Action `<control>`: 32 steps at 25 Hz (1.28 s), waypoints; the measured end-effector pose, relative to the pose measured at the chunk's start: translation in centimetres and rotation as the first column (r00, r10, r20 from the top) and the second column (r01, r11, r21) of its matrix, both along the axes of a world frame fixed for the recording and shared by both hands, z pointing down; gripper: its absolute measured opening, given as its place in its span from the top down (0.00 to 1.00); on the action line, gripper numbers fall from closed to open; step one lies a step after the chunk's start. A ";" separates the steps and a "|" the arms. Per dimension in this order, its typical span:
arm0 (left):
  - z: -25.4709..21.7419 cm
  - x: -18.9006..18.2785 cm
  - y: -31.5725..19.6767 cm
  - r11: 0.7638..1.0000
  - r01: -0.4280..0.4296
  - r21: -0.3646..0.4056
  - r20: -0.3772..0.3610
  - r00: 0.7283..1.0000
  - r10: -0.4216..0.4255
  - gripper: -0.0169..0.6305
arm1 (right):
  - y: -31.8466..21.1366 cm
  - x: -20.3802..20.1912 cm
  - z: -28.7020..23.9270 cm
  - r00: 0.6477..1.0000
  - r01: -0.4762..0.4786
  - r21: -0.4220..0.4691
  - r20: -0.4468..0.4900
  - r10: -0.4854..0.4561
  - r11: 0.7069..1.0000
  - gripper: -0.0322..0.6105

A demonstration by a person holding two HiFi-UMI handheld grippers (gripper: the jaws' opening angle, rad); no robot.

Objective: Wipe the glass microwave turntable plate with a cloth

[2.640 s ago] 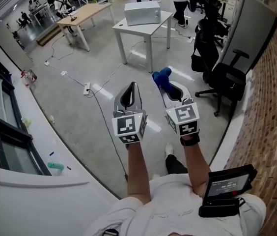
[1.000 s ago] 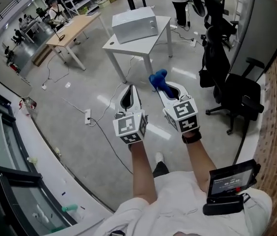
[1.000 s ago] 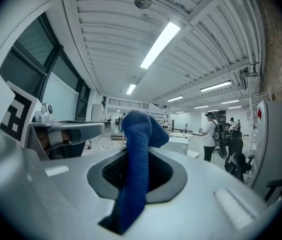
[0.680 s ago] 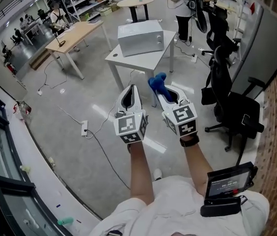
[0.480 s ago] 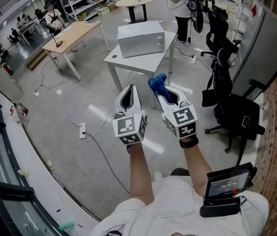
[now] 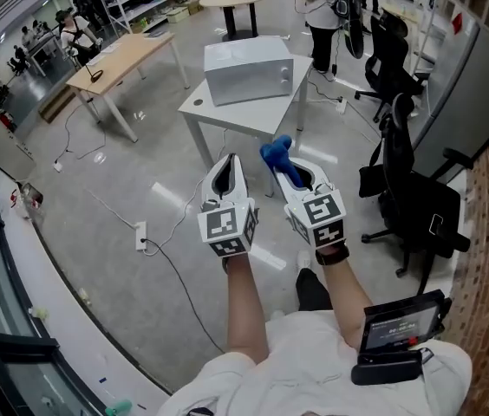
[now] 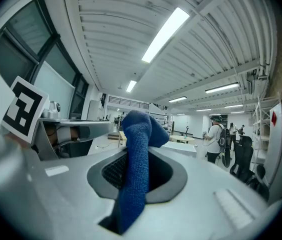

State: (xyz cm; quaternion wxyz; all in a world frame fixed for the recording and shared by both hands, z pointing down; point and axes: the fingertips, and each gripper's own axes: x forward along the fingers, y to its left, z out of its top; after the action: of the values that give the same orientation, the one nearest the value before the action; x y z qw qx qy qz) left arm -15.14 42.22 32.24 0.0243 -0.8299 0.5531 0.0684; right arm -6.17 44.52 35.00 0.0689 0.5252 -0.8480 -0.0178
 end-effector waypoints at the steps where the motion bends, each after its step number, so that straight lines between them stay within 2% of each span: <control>1: 0.1 0.5 -0.9 1.000 -0.008 -0.010 0.002 1.000 0.008 0.97 | -1.1 0.2 0.3 1.000 0.003 -0.006 0.002 -0.003 1.000 0.85; 4: 0.0 1.5 -4.1 1.000 -0.006 -0.023 0.024 1.000 0.006 0.97 | -5.0 1.0 0.3 1.000 0.009 -0.010 0.023 -0.009 1.000 0.85; 8: -1.6 1.7 -9.2 0.999 0.033 0.033 0.052 0.998 -0.034 0.97 | -10.2 1.7 -1.1 0.998 0.031 0.017 0.055 -0.032 0.999 0.85; 13: -3.3 6.7 -15.2 0.998 0.001 0.070 0.070 0.998 -0.006 0.97 | -16.5 5.2 -3.8 0.997 0.045 0.076 0.060 -0.049 0.996 0.85; 19: -5.1 10.6 -21.5 0.996 -0.013 0.093 0.073 0.997 0.006 0.97 | -22.9 9.4 -4.8 0.997 0.029 0.083 0.070 -0.035 0.996 0.85; 26: -3.1 14.8 -26.4 0.998 -0.025 0.063 0.084 0.996 0.020 0.97 | -27.5 13.7 -3.5 0.996 0.012 0.071 0.093 -0.018 0.997 0.85; 30: -1.3 16.6 -28.6 0.999 -0.036 0.030 0.126 0.992 0.031 0.97 | -30.5 15.8 -0.7 0.995 -0.013 0.009 0.102 0.012 1.000 0.85; 32: -1.1 16.5 -29.9 0.999 -0.029 0.020 0.124 0.992 0.026 0.97 | -31.8 16.1 -0.2 0.994 -0.012 -0.006 0.107 0.013 1.000 0.85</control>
State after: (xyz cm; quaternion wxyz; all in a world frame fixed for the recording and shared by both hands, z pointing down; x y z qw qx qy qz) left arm 1.40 12.29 31.15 0.0667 -0.8397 0.5384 0.0234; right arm 9.94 12.74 34.79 0.0249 0.5305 -0.8472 0.0129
